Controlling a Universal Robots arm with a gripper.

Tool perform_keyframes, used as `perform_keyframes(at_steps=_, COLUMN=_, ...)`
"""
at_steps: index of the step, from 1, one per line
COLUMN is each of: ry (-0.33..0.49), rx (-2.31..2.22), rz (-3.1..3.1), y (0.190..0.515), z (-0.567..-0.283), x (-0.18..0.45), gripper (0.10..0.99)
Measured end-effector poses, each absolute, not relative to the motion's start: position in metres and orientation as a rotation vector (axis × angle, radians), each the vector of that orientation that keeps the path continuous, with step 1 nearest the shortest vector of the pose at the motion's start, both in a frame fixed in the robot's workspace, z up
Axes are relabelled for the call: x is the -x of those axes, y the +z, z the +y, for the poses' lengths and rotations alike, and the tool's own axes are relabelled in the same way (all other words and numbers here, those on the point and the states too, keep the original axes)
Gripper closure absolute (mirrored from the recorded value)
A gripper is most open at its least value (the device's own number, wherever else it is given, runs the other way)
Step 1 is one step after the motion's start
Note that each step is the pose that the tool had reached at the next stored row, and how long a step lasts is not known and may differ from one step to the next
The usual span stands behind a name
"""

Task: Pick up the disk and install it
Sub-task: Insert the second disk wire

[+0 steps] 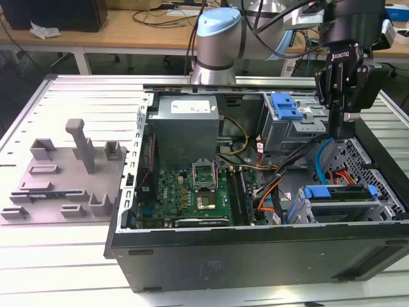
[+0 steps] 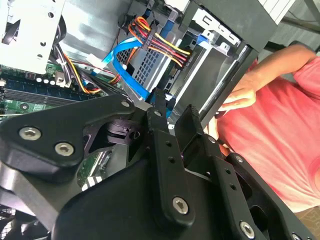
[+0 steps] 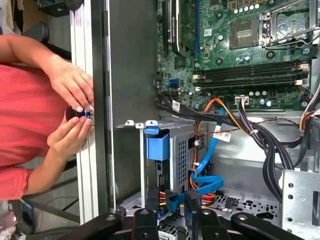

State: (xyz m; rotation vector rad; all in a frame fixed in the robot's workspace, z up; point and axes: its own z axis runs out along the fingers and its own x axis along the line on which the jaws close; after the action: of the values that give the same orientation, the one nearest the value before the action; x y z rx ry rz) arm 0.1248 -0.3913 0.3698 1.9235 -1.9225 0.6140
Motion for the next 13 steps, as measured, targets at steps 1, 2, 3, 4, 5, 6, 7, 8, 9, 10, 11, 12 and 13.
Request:
perform_keyframes(at_steps=1, ry=0.614, rx=-1.923, rz=-1.923, y=0.3698, z=-0.3913, x=-0.1245, gripper=0.741)
perform_keyframes(at_steps=2, ry=0.614, rx=-1.924, rz=-1.922, y=0.3697, z=-0.3914, x=-0.124, gripper=0.741)
perform_keyframes(at_steps=3, ry=0.614, rx=-1.924, rz=-1.922, y=0.3697, z=-0.3915, x=-0.1238, gripper=0.741)
perform_keyframes(at_steps=4, ry=0.614, rx=-1.923, rz=-1.923, y=0.3696, z=-0.3915, x=-0.1236, gripper=0.741)
perform_keyframes(at_steps=5, ry=0.614, rx=-1.923, rz=-1.923, y=0.3696, z=-0.3915, x=-0.1235, gripper=0.741)
perform_keyframes(at_steps=6, ry=0.614, rx=-1.923, rz=-1.923, y=0.3695, z=-0.3915, x=-0.1235, gripper=0.741)
perform_keyframes(at_steps=7, ry=0.614, rx=-1.923, rz=-1.923, y=0.3695, z=-0.3915, x=-0.1234, gripper=0.741)
perform_keyframes(at_steps=8, ry=0.614, rx=-1.923, rz=-1.923, y=0.3695, z=-0.3915, x=-0.1234, gripper=0.741)
perform_keyframes(at_steps=9, ry=0.614, rx=-1.923, rz=-1.923, y=0.3694, z=-0.3915, x=-0.1234, gripper=0.741)
perform_keyframes(at_steps=10, ry=0.614, rx=-1.923, rz=-1.923, y=0.3694, z=-0.3916, x=-0.1233, gripper=0.741)
perform_keyframes(at_steps=11, ry=0.614, rx=-1.923, rz=-1.923, y=0.3693, z=-0.3916, x=-0.1231, gripper=0.741)
perform_keyframes(at_steps=12, ry=0.614, rx=-1.923, rz=-1.923, y=0.3692, z=-0.3915, x=-0.1229, gripper=0.741)
perform_keyframes(at_steps=13, ry=0.614, rx=-1.923, rz=-1.923, y=0.3692, z=-0.3915, x=-0.1228, gripper=0.741)
